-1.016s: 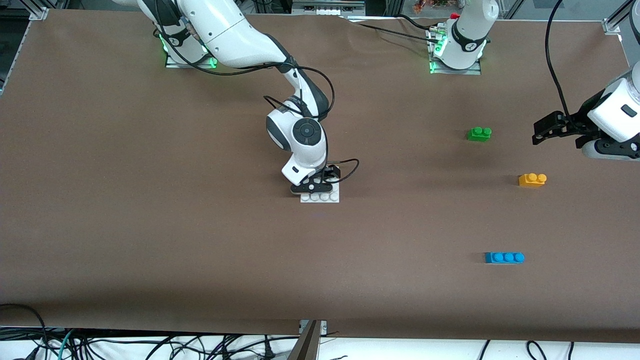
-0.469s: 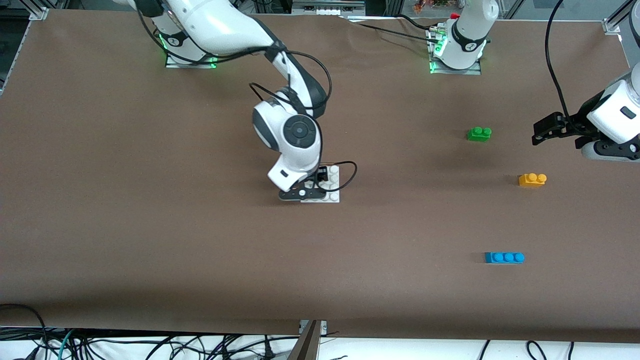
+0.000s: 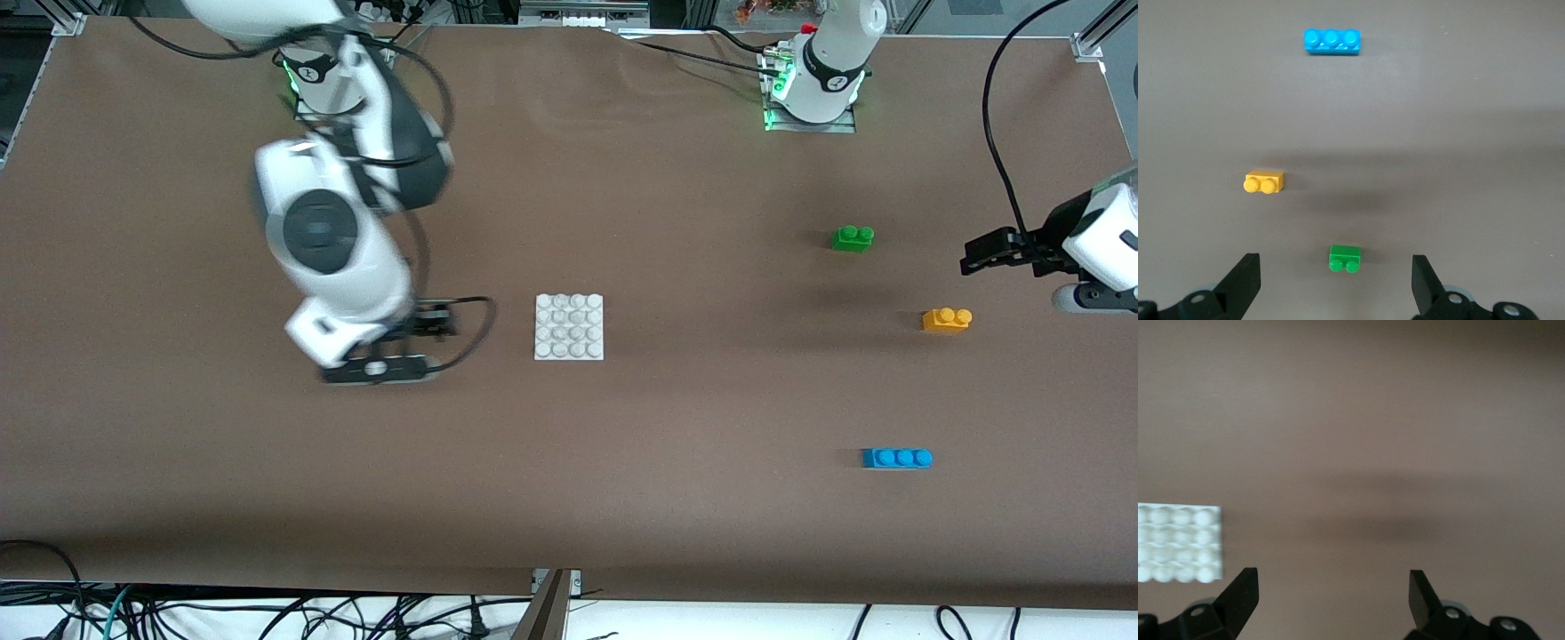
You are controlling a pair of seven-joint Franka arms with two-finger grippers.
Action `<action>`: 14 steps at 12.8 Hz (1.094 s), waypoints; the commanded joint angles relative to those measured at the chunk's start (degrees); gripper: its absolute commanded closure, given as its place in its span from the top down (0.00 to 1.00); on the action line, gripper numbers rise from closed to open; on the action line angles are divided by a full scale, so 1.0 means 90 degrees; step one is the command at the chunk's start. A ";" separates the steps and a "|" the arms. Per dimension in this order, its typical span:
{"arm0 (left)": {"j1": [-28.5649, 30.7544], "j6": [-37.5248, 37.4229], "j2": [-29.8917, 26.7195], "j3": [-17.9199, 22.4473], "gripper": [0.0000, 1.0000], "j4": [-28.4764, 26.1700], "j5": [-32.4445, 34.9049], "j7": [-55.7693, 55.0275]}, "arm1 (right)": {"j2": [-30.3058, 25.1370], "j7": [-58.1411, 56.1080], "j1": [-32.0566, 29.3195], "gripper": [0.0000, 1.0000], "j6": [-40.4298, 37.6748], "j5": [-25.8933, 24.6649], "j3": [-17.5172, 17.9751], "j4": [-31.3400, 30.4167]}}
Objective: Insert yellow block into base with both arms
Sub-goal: 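Retract the right gripper while the left gripper grasps the yellow brick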
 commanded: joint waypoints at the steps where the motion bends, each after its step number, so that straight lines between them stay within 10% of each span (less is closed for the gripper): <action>1: 0.0389 -0.0059 0.0425 0.0002 1.00 0.0190 0.0100 0.0272 | -0.0359 -0.0724 -0.0130 1.00 -0.0492 0.0096 -0.0747 -0.0119; 5: 0.0859 0.0729 0.1381 0.0012 1.00 -0.0014 0.0684 0.0973 | -0.0603 -0.1340 -0.0421 1.00 -0.0621 0.0126 -0.1278 -0.0128; 14: 0.1367 0.4266 0.1412 0.0012 1.00 -0.2582 0.0843 0.1992 | -0.2515 -0.1914 -0.2657 1.00 -0.0357 0.0107 -0.0175 -0.1542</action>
